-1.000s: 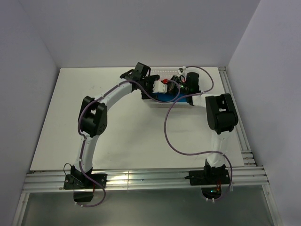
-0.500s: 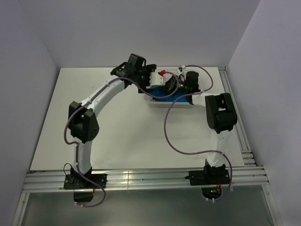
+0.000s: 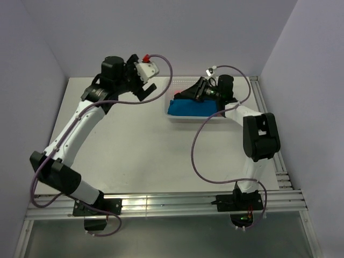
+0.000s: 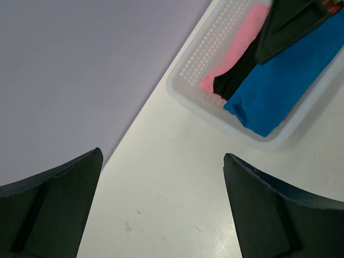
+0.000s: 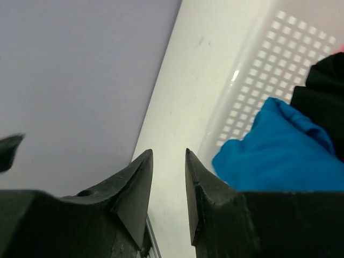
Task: Roll the t-shirts
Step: Place the rolled tshirt into the container
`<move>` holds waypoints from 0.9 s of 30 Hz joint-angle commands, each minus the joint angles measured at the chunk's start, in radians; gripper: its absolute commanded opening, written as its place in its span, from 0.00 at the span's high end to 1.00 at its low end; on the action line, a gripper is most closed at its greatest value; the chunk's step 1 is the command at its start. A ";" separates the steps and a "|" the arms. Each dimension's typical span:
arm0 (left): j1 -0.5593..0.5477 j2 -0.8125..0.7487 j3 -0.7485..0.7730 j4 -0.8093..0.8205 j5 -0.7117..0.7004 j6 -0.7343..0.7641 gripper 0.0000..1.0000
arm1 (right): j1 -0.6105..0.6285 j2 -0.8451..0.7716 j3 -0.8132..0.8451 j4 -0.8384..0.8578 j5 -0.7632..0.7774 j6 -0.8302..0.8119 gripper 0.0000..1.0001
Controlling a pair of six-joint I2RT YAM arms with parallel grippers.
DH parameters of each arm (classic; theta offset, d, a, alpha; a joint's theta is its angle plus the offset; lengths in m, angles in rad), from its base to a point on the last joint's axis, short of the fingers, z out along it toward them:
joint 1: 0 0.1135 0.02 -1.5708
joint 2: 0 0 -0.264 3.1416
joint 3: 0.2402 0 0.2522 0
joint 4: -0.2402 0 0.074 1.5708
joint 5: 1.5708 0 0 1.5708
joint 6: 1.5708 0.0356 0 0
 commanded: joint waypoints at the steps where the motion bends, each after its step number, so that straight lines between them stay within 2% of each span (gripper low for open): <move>1: 0.078 -0.136 -0.117 0.107 0.007 -0.172 0.00 | -0.025 -0.144 -0.051 0.026 -0.018 -0.062 0.61; 7: 0.197 -0.342 -0.396 0.250 0.021 -0.324 0.01 | -0.042 -0.434 -0.223 -0.088 0.119 -0.255 0.44; 12: 0.276 -0.436 -0.554 0.242 0.084 -0.404 0.01 | -0.042 -0.637 -0.390 -0.150 0.231 -0.341 0.38; 16: 0.347 -0.526 -0.682 0.300 0.121 -0.456 0.00 | -0.041 -0.853 -0.547 -0.129 0.303 -0.373 0.16; 18: 0.368 -0.557 -0.762 0.324 0.098 -0.465 0.00 | -0.041 -0.930 -0.631 -0.133 0.352 -0.388 0.12; 19: 0.372 -0.591 -0.807 0.351 0.090 -0.479 0.01 | -0.039 -1.005 -0.659 -0.141 0.389 -0.393 0.04; 20: 0.378 -0.606 -0.829 0.367 0.077 -0.494 0.01 | -0.039 -1.040 -0.685 -0.148 0.442 -0.396 0.02; 27: 0.390 -0.652 -0.972 0.405 -0.031 -0.571 0.00 | -0.038 -1.266 -0.852 -0.274 0.619 -0.387 0.00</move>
